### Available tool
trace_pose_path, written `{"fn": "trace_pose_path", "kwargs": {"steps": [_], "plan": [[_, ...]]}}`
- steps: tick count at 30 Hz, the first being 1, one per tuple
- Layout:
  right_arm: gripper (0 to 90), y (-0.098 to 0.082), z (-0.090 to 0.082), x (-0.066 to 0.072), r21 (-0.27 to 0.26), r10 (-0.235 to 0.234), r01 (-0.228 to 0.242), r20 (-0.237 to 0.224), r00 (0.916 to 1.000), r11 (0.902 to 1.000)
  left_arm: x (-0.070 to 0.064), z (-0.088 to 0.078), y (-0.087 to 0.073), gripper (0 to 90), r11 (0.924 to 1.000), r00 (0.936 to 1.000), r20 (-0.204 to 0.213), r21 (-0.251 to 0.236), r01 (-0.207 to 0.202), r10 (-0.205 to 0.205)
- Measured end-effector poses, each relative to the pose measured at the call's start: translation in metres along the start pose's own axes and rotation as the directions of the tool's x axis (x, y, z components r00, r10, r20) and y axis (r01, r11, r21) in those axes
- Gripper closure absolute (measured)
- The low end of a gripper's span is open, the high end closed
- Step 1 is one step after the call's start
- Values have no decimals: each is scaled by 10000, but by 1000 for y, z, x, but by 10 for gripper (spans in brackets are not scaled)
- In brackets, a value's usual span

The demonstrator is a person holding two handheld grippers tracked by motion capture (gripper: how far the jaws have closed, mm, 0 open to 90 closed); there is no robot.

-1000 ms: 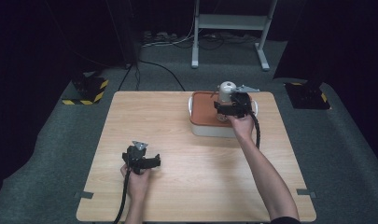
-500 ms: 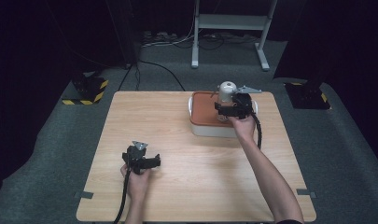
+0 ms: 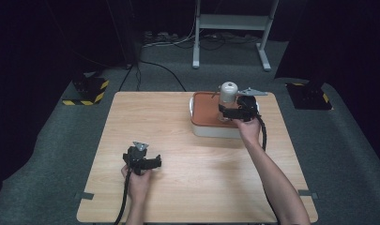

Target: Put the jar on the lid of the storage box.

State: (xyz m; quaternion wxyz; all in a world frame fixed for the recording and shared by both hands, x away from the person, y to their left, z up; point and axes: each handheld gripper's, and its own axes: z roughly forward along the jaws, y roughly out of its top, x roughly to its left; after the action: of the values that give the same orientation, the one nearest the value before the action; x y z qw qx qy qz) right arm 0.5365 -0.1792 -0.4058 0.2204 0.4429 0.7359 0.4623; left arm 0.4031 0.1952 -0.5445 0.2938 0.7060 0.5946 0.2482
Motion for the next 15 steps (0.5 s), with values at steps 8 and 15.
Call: {"fn": "trace_pose_path", "kwargs": {"steps": [8, 15], "plan": [[115, 0, -5, 3, -102, -16, 14, -201, 9998, 9999, 0, 0, 0, 20, 10000, 10000, 0, -3, 2, -2], [116, -2, -8, 2, -86, -30, 28, -252, 9997, 10000, 0, 0, 0, 20, 10000, 10000, -2, 0, -3, 3]]}}
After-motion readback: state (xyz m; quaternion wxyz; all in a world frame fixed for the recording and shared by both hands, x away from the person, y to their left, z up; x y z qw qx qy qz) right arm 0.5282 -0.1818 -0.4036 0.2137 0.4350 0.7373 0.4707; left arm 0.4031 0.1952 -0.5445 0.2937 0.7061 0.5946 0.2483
